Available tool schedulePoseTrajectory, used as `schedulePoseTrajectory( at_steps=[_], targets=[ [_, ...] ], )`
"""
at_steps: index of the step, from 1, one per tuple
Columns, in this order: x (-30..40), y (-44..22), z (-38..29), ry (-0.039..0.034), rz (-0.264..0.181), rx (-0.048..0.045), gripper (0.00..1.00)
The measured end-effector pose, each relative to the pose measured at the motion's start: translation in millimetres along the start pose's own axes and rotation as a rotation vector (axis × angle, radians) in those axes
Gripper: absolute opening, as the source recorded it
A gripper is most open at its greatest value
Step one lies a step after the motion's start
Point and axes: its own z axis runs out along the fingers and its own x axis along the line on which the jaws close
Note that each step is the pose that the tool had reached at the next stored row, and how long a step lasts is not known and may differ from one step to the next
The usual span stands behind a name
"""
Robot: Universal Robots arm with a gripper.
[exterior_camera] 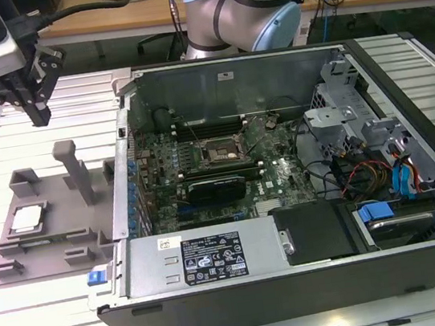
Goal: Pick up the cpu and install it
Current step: 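Reach for the cpu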
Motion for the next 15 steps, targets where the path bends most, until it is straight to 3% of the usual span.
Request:
schedulePoseTrajectory(
  at_steps=[7, 15],
  targets=[
    [11.5, -0.8, -0.3, 0.0000, 0.000, 0.0000, 0.11],
    [30.7, -2.3, -0.7, 0.0001, 0.000, 0.0000, 0.11]
  ],
)
